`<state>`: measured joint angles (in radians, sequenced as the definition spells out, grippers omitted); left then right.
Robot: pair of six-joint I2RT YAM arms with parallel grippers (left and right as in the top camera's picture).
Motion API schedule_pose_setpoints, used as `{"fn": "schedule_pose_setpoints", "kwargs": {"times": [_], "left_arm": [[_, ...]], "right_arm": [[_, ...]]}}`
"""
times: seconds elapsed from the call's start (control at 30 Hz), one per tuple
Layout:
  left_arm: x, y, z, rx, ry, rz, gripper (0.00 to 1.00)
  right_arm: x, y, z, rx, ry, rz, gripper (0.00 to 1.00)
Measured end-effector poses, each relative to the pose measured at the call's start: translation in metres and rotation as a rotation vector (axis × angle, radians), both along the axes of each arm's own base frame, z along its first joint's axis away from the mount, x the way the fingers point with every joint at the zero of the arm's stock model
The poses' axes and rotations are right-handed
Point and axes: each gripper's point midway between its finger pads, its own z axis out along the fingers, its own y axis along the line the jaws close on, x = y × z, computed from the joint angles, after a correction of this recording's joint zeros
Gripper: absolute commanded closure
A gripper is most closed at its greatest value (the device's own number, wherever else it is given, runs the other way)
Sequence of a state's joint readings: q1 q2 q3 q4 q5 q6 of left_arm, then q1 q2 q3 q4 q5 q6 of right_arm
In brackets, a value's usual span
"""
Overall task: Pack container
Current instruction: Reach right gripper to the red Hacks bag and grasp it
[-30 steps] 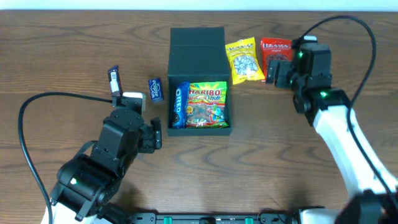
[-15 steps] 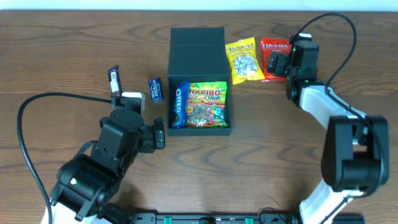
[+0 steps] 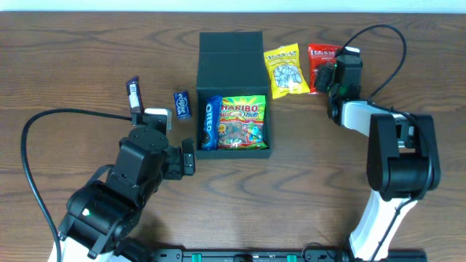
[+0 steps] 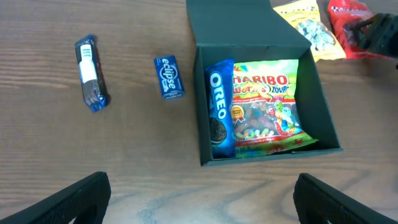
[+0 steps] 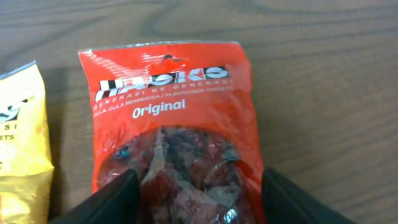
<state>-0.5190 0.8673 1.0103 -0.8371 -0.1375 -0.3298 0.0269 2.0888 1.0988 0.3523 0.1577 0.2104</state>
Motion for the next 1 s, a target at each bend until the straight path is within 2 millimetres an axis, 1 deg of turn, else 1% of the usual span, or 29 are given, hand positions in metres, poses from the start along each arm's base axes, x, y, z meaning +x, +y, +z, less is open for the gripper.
{"fn": "schedule_pose_setpoints", "kwargs": {"times": [0.03,0.07,0.1,0.13,0.17,0.23,0.27,0.53,0.63,0.67,0.73,0.87,0.9,0.93,1.0], "left_arm": [[0.000,0.000,0.000,-0.003,0.001,0.003,0.05],[0.000,0.000,0.000,-0.005,0.002,0.005,0.05],[0.000,0.000,0.000,-0.007,0.001,0.007,0.05],[0.000,0.000,0.000,-0.007,0.002,0.007,0.05],[0.000,0.000,0.000,-0.007,0.002,0.007,0.05],[0.000,0.000,0.000,-0.007,0.002,0.007,0.05],[0.000,0.000,0.000,-0.007,0.002,0.008,0.05],[0.000,0.000,0.000,-0.007,0.002,0.007,0.05],[0.000,0.000,0.000,-0.007,0.003,0.007,0.05],[0.000,0.000,0.000,-0.007,0.002,0.007,0.05],[0.000,0.000,0.000,-0.007,0.002,0.007,0.05],[0.000,0.001,0.000,-0.004,0.001,0.010,0.05],[0.000,0.001,0.000,-0.004,0.000,0.011,0.05],[0.001,0.001,0.000,-0.002,-0.001,0.013,0.05],[0.001,0.002,0.000,-0.001,-0.002,0.014,0.05]], "right_arm": [[0.001,0.000,0.000,-0.003,-0.002,0.001,0.57],[0.001,-0.001,0.000,0.000,-0.007,-0.003,0.64],[0.001,-0.002,0.000,0.004,-0.009,-0.006,0.74],[0.002,-0.002,0.001,-0.002,-0.010,-0.003,0.80],[0.002,-0.002,0.001,-0.001,-0.013,-0.001,0.85],[0.004,-0.002,0.004,0.002,-0.022,-0.004,0.90],[0.005,-0.002,0.005,0.001,-0.024,-0.004,0.98],[0.007,-0.003,0.008,-0.002,-0.033,-0.011,0.98],[0.004,0.000,0.011,0.009,-0.019,0.004,0.99],[0.002,0.003,0.015,0.020,-0.008,0.020,0.99],[-0.004,0.008,0.025,0.037,0.008,0.043,0.99],[-0.017,0.015,0.060,0.061,0.015,0.079,0.98],[-0.020,0.017,0.072,0.064,0.004,0.090,0.99],[-0.023,0.020,0.089,0.067,-0.016,0.108,0.99],[-0.031,0.025,0.113,0.072,-0.034,0.146,0.99]]}}
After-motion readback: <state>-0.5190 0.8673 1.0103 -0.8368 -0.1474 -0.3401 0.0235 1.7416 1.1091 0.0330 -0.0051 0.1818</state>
